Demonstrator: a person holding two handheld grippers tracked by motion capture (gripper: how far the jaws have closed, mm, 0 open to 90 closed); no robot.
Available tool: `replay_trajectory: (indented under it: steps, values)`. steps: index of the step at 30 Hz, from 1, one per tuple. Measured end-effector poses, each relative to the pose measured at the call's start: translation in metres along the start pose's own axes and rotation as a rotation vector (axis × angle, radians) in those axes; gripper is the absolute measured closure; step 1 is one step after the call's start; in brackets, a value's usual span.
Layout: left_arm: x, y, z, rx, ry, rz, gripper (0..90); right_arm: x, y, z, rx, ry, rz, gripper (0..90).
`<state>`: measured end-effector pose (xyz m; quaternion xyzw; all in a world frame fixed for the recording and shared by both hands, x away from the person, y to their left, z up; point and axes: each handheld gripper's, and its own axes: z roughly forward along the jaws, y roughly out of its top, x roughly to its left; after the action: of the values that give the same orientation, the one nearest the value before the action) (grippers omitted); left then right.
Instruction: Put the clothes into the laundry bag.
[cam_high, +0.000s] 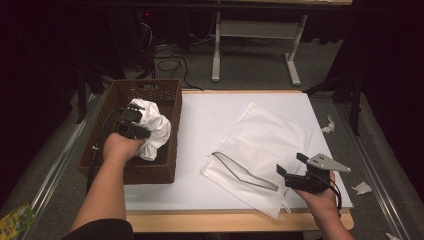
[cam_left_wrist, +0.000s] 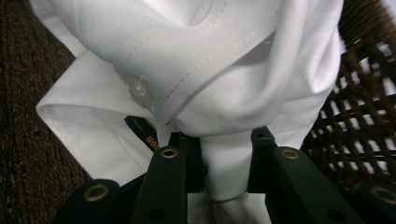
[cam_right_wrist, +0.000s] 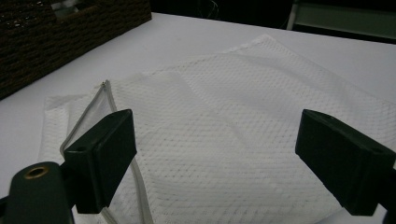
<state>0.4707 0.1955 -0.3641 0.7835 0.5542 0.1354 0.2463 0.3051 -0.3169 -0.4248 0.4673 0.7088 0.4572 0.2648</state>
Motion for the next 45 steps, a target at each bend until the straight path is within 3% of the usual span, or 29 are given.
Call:
replay_trajectory:
  steps: [1,2,3,5,6,7,8,9,10,11,12,13,20,21,24,29,31,34,38,41,45]
  values:
    - [0.0,-0.002,-0.003,-0.025,0.0,-0.011,74.7,0.0,0.0,0.0,-0.001,0.001,0.002,12.9]
    - [-0.001,-0.006,-0.009,-0.082,0.01,-0.013,74.7,-0.001,0.0,-0.001,-0.002,0.003,0.003,13.2]
    - [-0.001,-0.006,-0.009,-0.082,0.01,-0.013,74.6,-0.001,0.0,-0.001,-0.002,0.003,0.003,13.2]
    - [-0.003,-0.012,-0.013,-0.139,0.018,-0.012,74.6,-0.002,0.0,-0.001,-0.003,0.002,0.005,13.2]
    - [-0.003,-0.018,-0.018,-0.216,-0.001,-0.036,74.5,-0.001,0.0,-0.001,-0.004,0.001,0.009,13.2]
    - [-0.003,-0.018,-0.018,-0.216,-0.001,-0.036,74.5,-0.001,0.0,-0.001,-0.004,0.001,0.009,13.2]
    - [-0.004,-0.023,-0.02,-0.268,-0.005,-0.037,74.5,-0.001,0.0,0.0,-0.006,0.001,0.004,13.2]
    - [-0.004,-0.023,-0.02,-0.268,-0.005,-0.037,74.5,-0.001,0.0,0.0,-0.006,0.001,0.004,13.2]
    - [-0.007,-0.029,-0.024,-0.328,0.022,-0.019,74.5,0.0,0.0,0.0,-0.005,0.003,0.004,13.2]
    - [-0.007,-0.029,-0.024,-0.328,0.022,-0.019,74.5,0.0,0.0,0.0,-0.005,0.003,0.004,13.2]
    - [-0.007,-0.035,-0.026,-0.379,0.035,-0.016,74.5,0.001,0.0,0.001,-0.004,0.003,0.003,13.2]
    - [-0.007,-0.035,-0.026,-0.379,0.035,-0.016,74.5,0.001,0.0,0.001,-0.004,0.003,0.003,13.2]
    - [-0.013,-0.055,-0.037,-0.606,0.067,0.017,74.6,0.001,-0.002,0.002,-0.004,0.006,-0.001,13.7]
    - [-0.013,-0.055,-0.037,-0.606,0.067,0.017,74.6,0.001,-0.002,0.002,-0.004,0.006,-0.001,13.7]
    - [-0.014,-0.06,-0.039,-0.667,0.09,0.012,74.6,0.0,-0.003,0.003,-0.015,0.004,-0.007,13.7]
    - [-0.015,-0.07,-0.042,-0.755,0.092,0.016,74.6,0.001,-0.005,0.004,-0.028,-0.013,-0.011,14.3]
    - [-0.014,-0.071,-0.044,-0.767,0.088,0.024,74.6,0.001,-0.006,0.004,-0.036,-0.024,-0.018,14.7]
    - [-0.013,-0.077,-0.046,-0.828,0.076,0.016,74.5,0.002,-0.006,0.005,-0.042,-0.043,-0.024,15.2]
    - [-0.014,-0.084,-0.05,-0.913,0.074,0.039,74.5,0.004,-0.006,0.005,-0.035,-0.068,-0.011,15.3]
    - [-0.015,-0.086,-0.052,-0.934,0.083,0.049,74.5,0.005,-0.007,0.006,-0.036,-0.069,-0.017,15.4]
    - [-0.016,-0.086,-0.056,-0.965,0.056,0.025,74.5,0.005,-0.008,0.009,-0.026,-0.068,-0.027,15.4]
